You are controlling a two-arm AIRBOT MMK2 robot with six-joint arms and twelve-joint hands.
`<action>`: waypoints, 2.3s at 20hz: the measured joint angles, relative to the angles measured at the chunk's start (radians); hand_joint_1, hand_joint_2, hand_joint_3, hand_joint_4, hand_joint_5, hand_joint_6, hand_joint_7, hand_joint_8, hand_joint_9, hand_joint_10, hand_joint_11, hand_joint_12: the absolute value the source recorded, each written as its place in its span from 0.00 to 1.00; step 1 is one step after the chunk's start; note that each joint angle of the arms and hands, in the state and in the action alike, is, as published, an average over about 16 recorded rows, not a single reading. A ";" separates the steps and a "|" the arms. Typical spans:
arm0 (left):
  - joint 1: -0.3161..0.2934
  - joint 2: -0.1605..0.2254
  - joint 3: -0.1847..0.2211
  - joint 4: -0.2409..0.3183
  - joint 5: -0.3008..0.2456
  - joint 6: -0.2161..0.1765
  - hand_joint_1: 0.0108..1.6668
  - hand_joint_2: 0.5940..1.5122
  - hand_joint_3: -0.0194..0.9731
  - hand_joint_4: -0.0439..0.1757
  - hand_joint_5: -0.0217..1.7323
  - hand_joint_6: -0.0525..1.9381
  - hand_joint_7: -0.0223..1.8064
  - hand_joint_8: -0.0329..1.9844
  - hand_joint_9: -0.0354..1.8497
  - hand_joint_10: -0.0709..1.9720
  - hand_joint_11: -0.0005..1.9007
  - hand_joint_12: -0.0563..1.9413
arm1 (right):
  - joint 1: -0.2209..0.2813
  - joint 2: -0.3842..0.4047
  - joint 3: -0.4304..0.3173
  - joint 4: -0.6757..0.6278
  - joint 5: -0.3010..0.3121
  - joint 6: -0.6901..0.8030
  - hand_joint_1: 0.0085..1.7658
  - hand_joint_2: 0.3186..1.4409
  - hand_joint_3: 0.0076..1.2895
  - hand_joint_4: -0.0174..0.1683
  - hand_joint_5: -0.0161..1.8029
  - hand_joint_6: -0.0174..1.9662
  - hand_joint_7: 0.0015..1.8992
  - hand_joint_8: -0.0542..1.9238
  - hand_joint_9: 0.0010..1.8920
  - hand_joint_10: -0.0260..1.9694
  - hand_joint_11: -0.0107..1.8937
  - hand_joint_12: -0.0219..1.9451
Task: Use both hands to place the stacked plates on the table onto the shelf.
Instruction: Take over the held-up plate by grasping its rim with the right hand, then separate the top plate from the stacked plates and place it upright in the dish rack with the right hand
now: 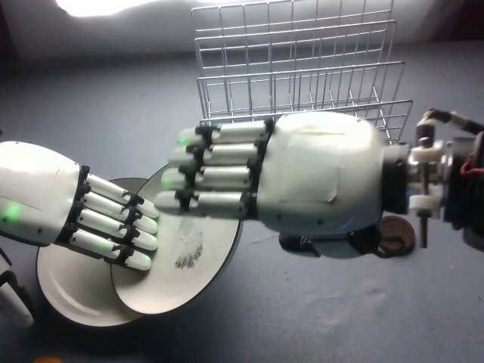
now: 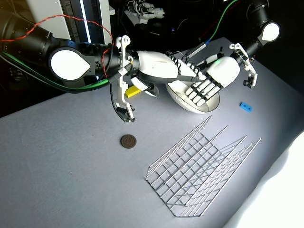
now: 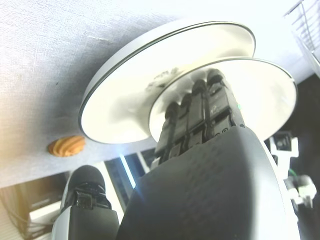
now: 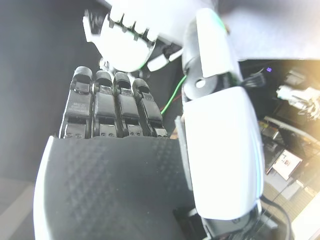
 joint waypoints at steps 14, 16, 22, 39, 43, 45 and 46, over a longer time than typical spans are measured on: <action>-0.001 0.000 0.001 -0.001 -0.001 0.000 0.00 0.57 0.03 0.22 0.02 0.03 0.01 0.01 0.03 0.03 0.01 0.03 | -0.019 -0.164 0.120 0.017 -0.030 -0.046 0.64 0.68 0.01 0.09 0.14 0.02 0.11 0.03 0.11 0.03 0.03 0.31; -0.001 0.000 0.001 -0.002 -0.002 0.000 0.00 0.57 0.03 0.22 0.02 0.03 0.01 0.01 0.03 0.03 0.01 0.03 | -0.024 -0.182 0.136 0.021 -0.026 -0.049 0.62 0.67 0.01 0.09 0.19 0.02 0.16 0.03 0.16 0.03 0.06 0.38; -0.001 -0.002 0.002 -0.003 -0.003 0.000 0.00 0.57 0.03 0.22 0.02 0.03 0.01 0.01 0.03 0.03 0.01 0.03 | -0.036 -0.224 0.177 0.032 0.007 -0.056 0.60 0.65 0.01 0.09 0.38 0.09 0.37 0.04 0.39 0.03 0.22 0.56; -0.084 0.020 0.065 -0.035 -0.018 -0.097 0.00 0.59 0.03 0.21 0.02 0.03 0.02 0.01 0.03 0.04 0.01 0.03 | -0.038 -0.257 0.217 0.026 0.089 -0.057 0.62 0.56 0.01 0.15 0.56 0.30 0.61 0.19 0.70 0.01 0.55 0.51; -0.135 0.056 0.086 -0.046 -0.026 -0.152 0.00 0.59 0.03 0.21 0.02 0.03 0.02 0.01 0.03 0.04 0.01 0.03 | -0.035 -0.257 0.218 0.026 0.097 -0.057 0.63 0.56 0.01 0.16 0.57 0.31 0.61 0.22 0.71 0.01 0.55 0.51; -0.161 0.081 0.093 -0.049 -0.032 -0.178 0.00 0.59 0.03 0.21 0.02 0.03 0.02 0.01 0.03 0.04 0.01 0.03 | -0.032 -0.255 0.217 0.026 0.102 -0.057 0.63 0.56 0.01 0.18 0.57 0.32 0.61 0.23 0.71 0.01 0.54 0.52; -0.174 0.094 0.096 -0.048 -0.036 -0.191 0.00 0.59 0.03 0.21 0.02 0.03 0.02 0.01 0.03 0.04 0.01 0.03 | -0.029 -0.254 0.215 0.026 0.105 -0.057 0.63 0.56 0.01 0.19 0.57 0.33 0.61 0.24 0.71 0.01 0.54 0.52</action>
